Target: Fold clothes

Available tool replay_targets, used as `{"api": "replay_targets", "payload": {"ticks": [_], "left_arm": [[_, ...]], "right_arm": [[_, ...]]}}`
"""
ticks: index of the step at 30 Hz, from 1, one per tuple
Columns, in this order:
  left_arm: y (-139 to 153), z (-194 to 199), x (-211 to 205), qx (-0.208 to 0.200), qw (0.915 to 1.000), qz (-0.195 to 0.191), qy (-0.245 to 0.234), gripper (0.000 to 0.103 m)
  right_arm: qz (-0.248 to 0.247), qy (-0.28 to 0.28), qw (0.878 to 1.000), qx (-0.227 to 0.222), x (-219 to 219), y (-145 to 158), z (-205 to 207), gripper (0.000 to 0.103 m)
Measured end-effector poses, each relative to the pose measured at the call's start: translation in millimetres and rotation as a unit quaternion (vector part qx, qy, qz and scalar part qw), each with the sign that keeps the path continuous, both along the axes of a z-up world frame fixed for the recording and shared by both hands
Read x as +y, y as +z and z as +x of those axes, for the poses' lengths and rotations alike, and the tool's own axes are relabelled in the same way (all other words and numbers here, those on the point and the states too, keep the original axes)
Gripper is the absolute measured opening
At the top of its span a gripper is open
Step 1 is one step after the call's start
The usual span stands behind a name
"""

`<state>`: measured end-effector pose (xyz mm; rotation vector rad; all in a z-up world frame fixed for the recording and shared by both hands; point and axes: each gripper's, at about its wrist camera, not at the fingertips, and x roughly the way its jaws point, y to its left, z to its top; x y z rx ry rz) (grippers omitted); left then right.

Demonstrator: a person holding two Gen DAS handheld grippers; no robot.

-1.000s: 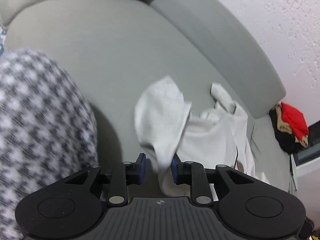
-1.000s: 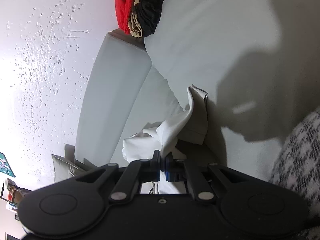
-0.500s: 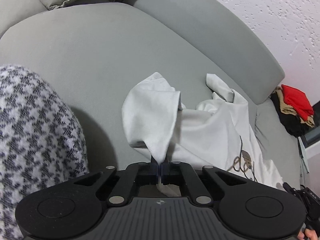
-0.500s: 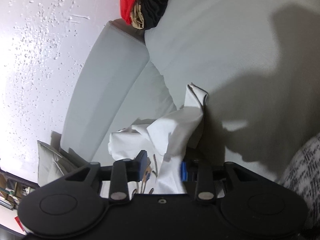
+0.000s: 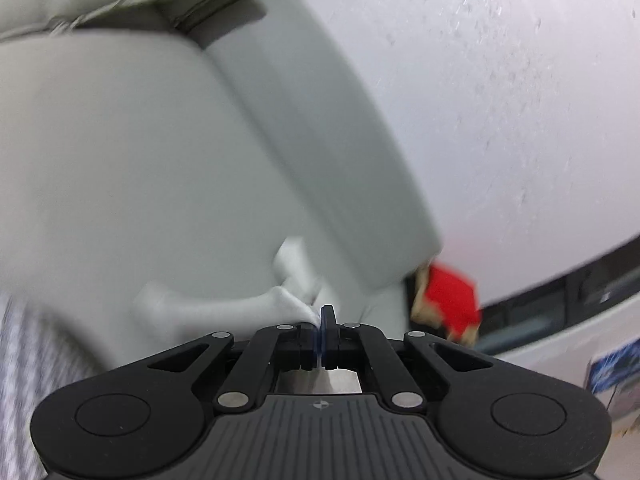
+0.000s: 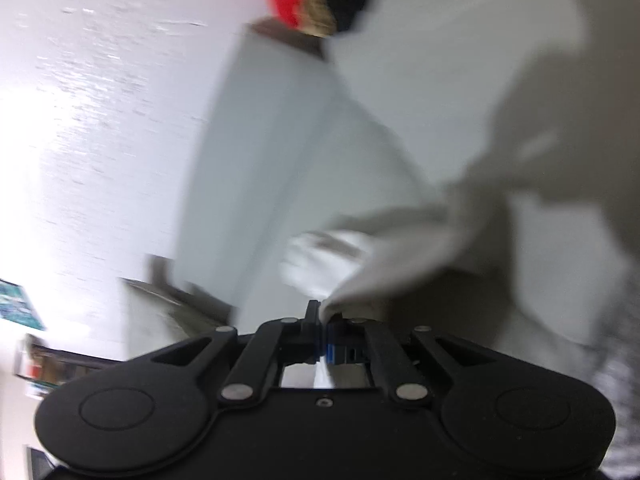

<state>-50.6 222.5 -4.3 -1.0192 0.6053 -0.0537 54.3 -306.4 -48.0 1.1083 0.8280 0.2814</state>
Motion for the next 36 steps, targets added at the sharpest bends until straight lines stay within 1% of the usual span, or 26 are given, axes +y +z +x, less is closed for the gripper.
{"api": "replay_targets", "payload": {"ticks": [1,3,5,6,8,9,10,11,13,15,17,20,22,24,26,28,30,33,34,36], "left_arm": [[18,13,3,-0.011,0.9999,-0.005,0.007,0.0],[64,25,8,-0.061,0.9979,-0.006,0.018,0.0],[115,16,3,-0.137,0.99,0.022,0.025,0.0],[140,10,0,-0.174,0.9837,0.035,0.029,0.0],[171,-13,-8,-0.228,0.9712,0.06,0.037,0.0],[187,-24,-12,-0.254,0.9636,0.072,0.04,0.0],[203,-36,-16,-0.281,0.9551,0.084,0.044,0.0],[218,-47,-20,-0.306,0.9461,0.096,0.048,0.0],[231,-64,-31,-0.332,0.9351,0.111,0.053,0.0],[240,-79,-38,-0.356,0.925,0.123,0.052,0.0],[249,-97,-37,-0.372,0.9165,0.136,0.056,0.0],[258,-100,-40,-0.387,0.9094,0.141,0.057,0.0],[259,-93,-41,-0.387,0.9088,0.146,0.057,0.0],[259,-86,-43,-0.386,0.9083,0.15,0.056,0.0],[251,-61,-38,-0.371,0.913,0.159,0.058,0.0],[242,-32,-34,-0.343,0.9222,0.169,0.056,0.0],[227,5,-28,-0.302,0.9342,0.183,0.053,0.0],[191,76,-19,-0.223,0.9539,0.195,0.046,0.0],[179,99,-16,-0.197,0.9589,0.199,0.044,0.0],[161,143,-15,-0.155,0.9648,0.208,0.043,0.0]], "right_arm": [[-0.007,-0.005,1.0,-0.024,5,21,10,0.003],[-0.001,-0.016,0.997,-0.073,10,71,25,0.003],[-0.003,-0.023,0.989,-0.148,8,134,23,0.003],[-0.011,-0.028,0.981,-0.191,7,166,18,0.003],[-0.041,-0.042,0.958,-0.282,4,225,-8,0.003],[-0.058,-0.05,0.946,-0.316,4,248,-22,0.003],[-0.071,-0.055,0.936,-0.339,3,266,-36,0.003],[-0.079,-0.058,0.93,-0.354,2,278,-48,0.003],[-0.089,-0.061,0.92,-0.376,1,294,-73,0.003],[-0.089,-0.062,0.915,-0.389,-3,300,-93,0.003],[-0.085,-0.064,0.91,-0.4,-8,304,-110,0.003],[-0.078,-0.067,0.904,-0.414,-11,309,-124,0.003],[-0.079,-0.072,0.9,-0.422,-13,312,-128,0.003],[-0.079,-0.074,0.902,-0.419,-13,312,-122,0.003],[-0.08,-0.073,0.905,-0.411,-13,311,-113,0.003],[-0.084,-0.069,0.913,-0.393,-8,305,-94,0.003],[-0.092,-0.064,0.924,-0.364,-1,293,-69,0.003],[-0.109,-0.059,0.945,-0.303,16,260,-10,0.003],[-0.115,-0.057,0.951,-0.281,22,248,12,0.003],[-0.125,-0.06,0.961,-0.238,37,219,58,0.003]]}}
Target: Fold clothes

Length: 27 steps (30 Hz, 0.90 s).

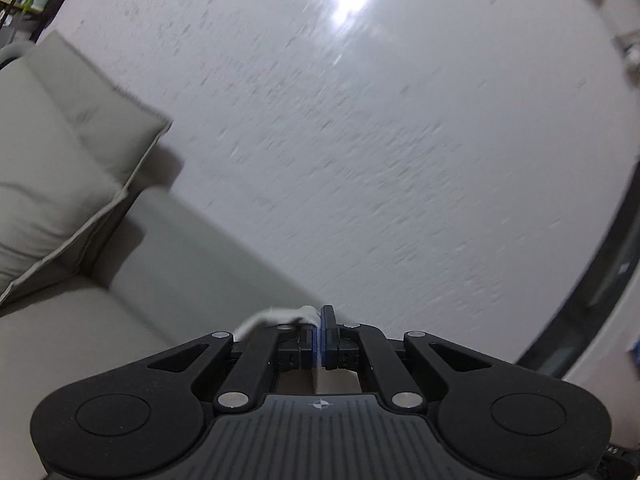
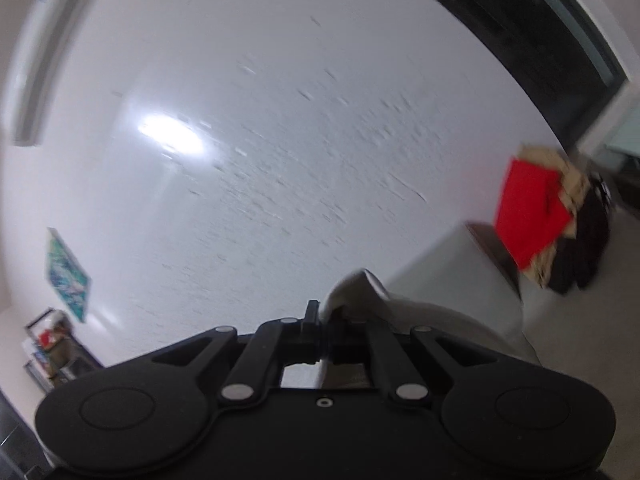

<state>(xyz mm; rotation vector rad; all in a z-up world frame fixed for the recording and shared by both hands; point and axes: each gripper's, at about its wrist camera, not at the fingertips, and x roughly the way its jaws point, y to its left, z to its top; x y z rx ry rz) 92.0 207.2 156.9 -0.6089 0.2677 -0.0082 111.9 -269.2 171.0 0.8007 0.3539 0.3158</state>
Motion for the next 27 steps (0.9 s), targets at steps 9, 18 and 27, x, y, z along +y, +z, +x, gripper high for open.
{"api": "replay_targets", "payload": {"ticks": [9,18,27], "left_arm": [[50,5,-6,-0.123,0.9903,0.063,-0.005,0.0],[-124,-20,-22,0.013,0.9964,0.084,-0.002,0.0],[-311,-31,10,0.229,0.9726,0.014,0.036,0.0]], "right_arm": [[-0.022,-0.032,0.996,-0.085,2,47,35,0.003],[-0.061,-0.003,0.998,0.034,-7,-92,13,0.003],[-0.049,0.015,0.965,0.259,15,-287,-9,0.003]]}}
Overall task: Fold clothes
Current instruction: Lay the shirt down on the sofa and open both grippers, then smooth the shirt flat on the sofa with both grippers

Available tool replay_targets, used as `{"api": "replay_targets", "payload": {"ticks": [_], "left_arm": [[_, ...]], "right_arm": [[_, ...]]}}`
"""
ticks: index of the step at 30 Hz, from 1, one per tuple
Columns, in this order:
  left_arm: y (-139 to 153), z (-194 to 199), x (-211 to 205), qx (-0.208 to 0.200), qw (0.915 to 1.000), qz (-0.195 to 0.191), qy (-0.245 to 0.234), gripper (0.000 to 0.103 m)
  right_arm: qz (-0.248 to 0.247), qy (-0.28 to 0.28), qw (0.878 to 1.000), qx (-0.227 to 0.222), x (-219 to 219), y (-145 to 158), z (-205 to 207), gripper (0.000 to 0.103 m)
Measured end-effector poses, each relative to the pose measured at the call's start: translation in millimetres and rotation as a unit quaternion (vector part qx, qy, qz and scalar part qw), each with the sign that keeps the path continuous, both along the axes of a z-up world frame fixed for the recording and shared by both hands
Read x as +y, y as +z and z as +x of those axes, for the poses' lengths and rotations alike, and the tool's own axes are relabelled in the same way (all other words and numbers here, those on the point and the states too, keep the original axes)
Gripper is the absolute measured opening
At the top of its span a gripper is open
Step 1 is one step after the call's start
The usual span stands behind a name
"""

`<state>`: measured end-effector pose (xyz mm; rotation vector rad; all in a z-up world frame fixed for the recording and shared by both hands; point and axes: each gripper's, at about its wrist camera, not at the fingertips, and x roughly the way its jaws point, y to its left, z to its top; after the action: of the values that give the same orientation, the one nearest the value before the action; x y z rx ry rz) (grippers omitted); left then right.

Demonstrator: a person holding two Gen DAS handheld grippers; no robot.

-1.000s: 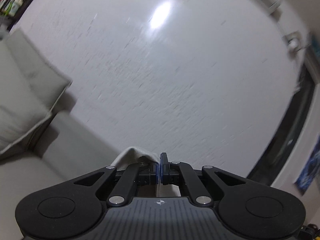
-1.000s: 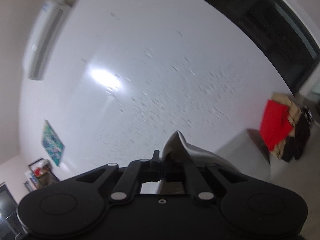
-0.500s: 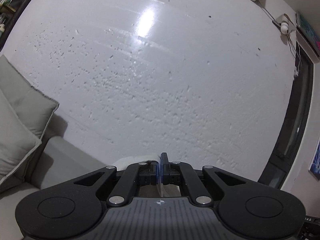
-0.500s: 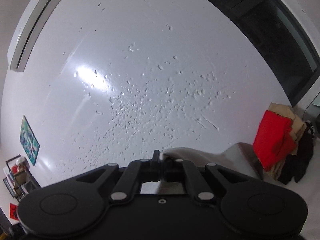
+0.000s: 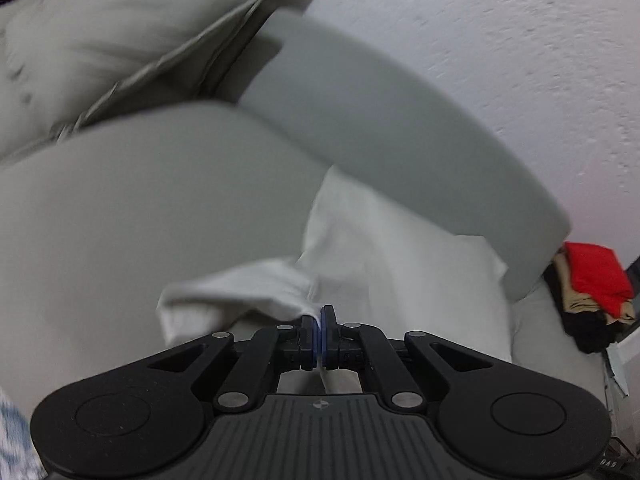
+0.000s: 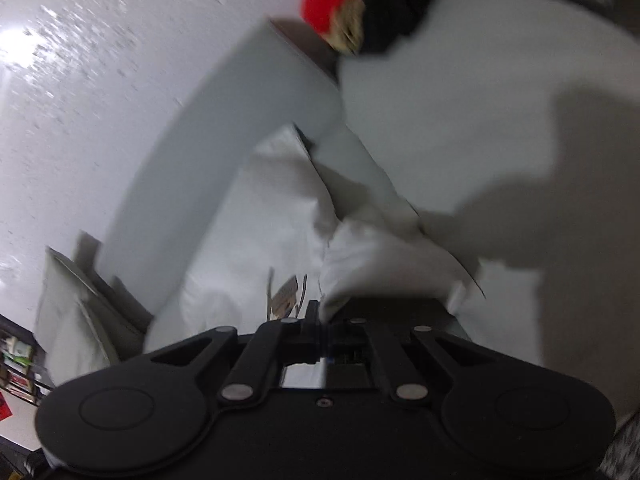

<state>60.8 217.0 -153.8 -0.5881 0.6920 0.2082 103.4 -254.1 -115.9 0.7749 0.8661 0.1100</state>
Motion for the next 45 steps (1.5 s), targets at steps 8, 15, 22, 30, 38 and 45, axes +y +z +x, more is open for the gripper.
{"api": "replay_targets", "payload": {"ticks": [8,15,22,30,38,45], "left_arm": [[17,-28,32,-0.016,0.9996,0.011,0.023,0.0],[11,-66,48,0.031,0.9994,-0.015,0.001,0.043],[-42,-58,53,0.045,0.9942,-0.097,0.0,0.055],[-60,-18,43,0.046,0.9907,-0.12,-0.046,0.058],[-69,11,26,0.047,0.9933,-0.079,-0.07,0.047],[-67,9,26,0.068,0.9972,-0.032,-0.002,0.003]], "right_arm": [[-0.026,0.016,1.0,0.004,11,11,-15,0.003],[0.007,0.039,0.999,0.014,-11,16,-40,0.05],[0.102,0.027,0.994,0.034,-31,-26,-63,0.051],[0.124,0.012,0.992,0.034,-28,-51,-58,0.051],[0.098,-0.003,0.995,0.014,-22,-62,-47,0.043],[0.039,-0.014,0.999,-0.008,-11,-65,-34,0.003]]}}
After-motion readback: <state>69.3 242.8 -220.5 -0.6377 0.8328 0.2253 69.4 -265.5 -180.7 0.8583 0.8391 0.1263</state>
